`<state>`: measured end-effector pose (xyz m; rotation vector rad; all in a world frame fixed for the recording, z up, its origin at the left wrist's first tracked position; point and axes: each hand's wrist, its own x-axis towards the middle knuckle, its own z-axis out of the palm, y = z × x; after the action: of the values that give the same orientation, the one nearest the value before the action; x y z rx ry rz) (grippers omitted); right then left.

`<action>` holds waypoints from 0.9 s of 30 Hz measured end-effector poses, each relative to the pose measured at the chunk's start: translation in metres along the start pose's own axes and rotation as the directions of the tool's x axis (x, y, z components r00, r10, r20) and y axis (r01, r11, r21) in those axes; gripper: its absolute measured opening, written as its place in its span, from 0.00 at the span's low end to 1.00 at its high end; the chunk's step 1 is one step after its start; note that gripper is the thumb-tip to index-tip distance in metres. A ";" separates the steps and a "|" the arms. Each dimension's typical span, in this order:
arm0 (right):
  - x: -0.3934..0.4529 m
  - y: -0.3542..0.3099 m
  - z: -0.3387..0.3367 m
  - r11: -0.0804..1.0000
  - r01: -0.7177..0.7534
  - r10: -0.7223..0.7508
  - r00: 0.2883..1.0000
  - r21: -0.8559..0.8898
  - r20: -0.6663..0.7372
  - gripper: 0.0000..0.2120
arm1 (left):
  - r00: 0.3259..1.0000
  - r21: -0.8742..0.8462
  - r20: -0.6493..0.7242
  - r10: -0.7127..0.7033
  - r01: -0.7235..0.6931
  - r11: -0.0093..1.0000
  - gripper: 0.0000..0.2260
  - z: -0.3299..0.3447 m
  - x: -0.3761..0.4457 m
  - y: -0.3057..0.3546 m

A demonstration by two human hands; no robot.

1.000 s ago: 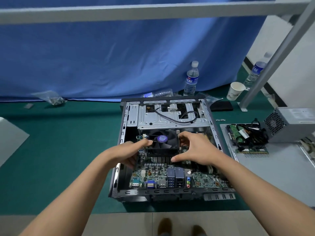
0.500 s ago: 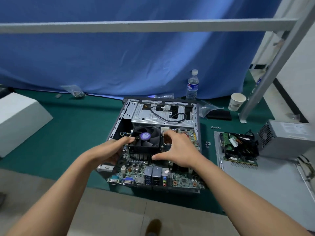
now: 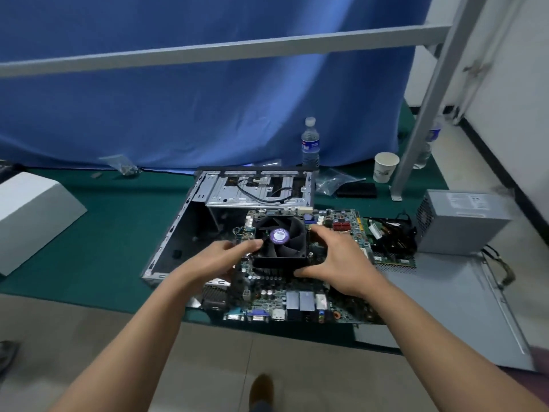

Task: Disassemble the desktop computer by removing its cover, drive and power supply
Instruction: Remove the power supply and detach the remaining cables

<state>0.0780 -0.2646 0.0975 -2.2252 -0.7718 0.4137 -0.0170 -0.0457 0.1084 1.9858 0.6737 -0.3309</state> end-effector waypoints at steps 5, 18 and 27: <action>-0.032 0.055 -0.043 0.988 -0.153 0.153 0.988 0.017 -0.017 0.47 | 0.996 0.051 0.077 0.042 -0.046 0.998 0.32 0.065 0.016 0.036; -0.107 0.178 -0.111 0.934 -0.356 0.356 0.934 0.028 -0.005 0.47 | 0.958 0.040 0.283 -0.042 0.032 0.999 0.44 0.220 0.044 0.084; -0.115 0.229 -0.090 0.890 -0.456 0.455 0.886 -0.011 0.091 0.47 | 0.950 -0.108 0.252 -0.182 0.215 0.971 0.22 0.283 0.055 0.058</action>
<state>0.1266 -0.5124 -0.0019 -2.3830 -0.2764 0.7490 0.0751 -0.2960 -0.0146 1.7181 0.7212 -0.6218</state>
